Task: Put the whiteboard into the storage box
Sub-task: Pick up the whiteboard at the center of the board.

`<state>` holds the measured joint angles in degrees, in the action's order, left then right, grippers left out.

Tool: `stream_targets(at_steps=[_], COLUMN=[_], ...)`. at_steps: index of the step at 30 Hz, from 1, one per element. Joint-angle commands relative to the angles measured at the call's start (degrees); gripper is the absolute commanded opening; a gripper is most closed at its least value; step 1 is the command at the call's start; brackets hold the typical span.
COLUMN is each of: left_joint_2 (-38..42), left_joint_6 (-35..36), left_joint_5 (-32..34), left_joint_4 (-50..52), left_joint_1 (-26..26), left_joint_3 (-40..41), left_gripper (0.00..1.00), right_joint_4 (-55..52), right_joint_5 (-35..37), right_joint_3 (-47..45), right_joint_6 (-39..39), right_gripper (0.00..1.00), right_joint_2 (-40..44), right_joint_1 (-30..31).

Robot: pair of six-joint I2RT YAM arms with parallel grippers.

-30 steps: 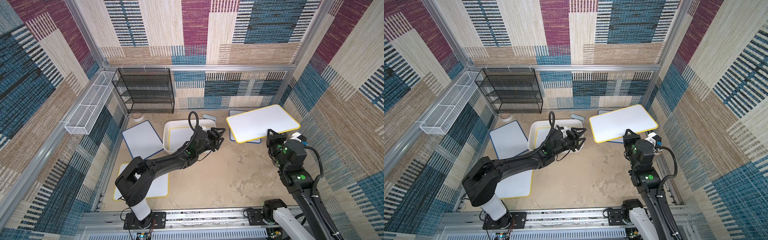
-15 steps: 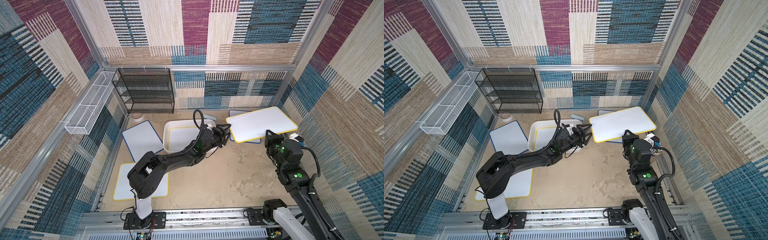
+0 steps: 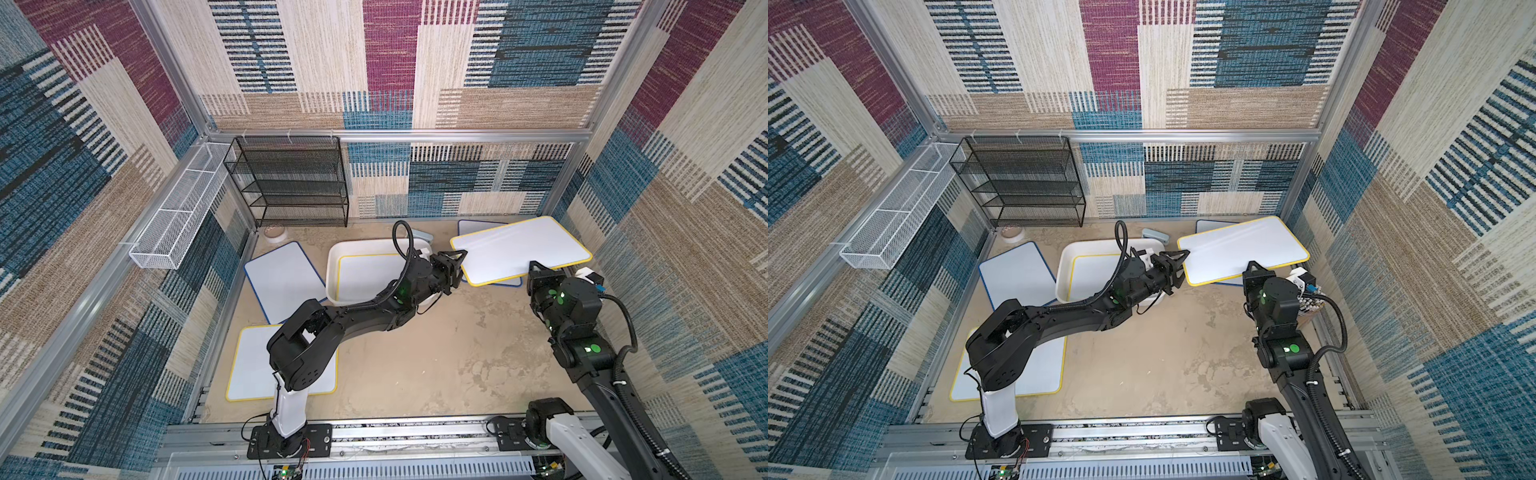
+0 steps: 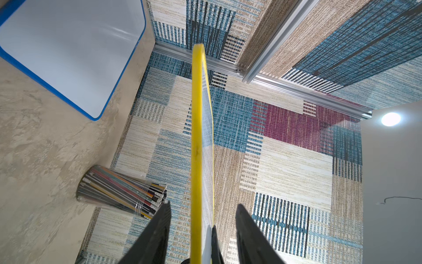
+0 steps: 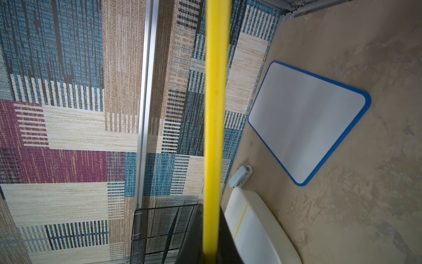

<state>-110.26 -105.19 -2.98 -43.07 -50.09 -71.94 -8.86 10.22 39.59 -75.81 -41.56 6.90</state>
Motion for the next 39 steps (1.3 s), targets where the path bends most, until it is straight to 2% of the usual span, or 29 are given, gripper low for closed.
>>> stream_targets(at_steps=[1, 13, 17, 22, 28, 33, 39], left_joint_2=[-0.3, -0.5, 0.2, 2.7, 6.6, 11.9, 13.8], left_joint_6=[-0.7, 0.6, 3.9, 9.1, 14.1, 19.7, 21.5], left_joint_5=[0.3, 0.3, -0.6, -2.8, -8.6, -15.4, -27.8], left_joint_4=[-3.4, -5.2, -5.0, -3.8, -7.0, -8.0, -12.0], left_joint_1=[-0.2, -0.1, 0.6, 2.7, 8.5, 16.3, 27.8], left_joint_3=[-0.7, 0.3, 0.1, 2.1, 8.1, 15.1, 18.8], left_gripper=[0.39, 0.08, 0.0, 0.0, 0.0, 0.0, 0.0], right_joint_4=[5.8, 5.3, 5.4, 5.3, 6.6, 4.7, -1.2], right_joint_5=[0.1, -0.8, -2.6, -5.3, -11.8, -17.0, -18.3], right_joint_3=[-0.1, -1.0, -1.1, -1.4, -3.6, -0.7, 7.4], right_joint_6=[-1.1, -2.0, -1.9, 0.5, 5.3, 14.4, 27.8], right_gripper=[0.0, 0.0, 0.04, 0.25, 0.44, 0.67, 0.85], right_joint_2=[-0.2, -1.0, -1.9, -3.0, -5.6, -11.4, -21.5], right_joint_1=[0.0, 0.0, 0.0, 0.1, 0.7, 3.1, 10.1])
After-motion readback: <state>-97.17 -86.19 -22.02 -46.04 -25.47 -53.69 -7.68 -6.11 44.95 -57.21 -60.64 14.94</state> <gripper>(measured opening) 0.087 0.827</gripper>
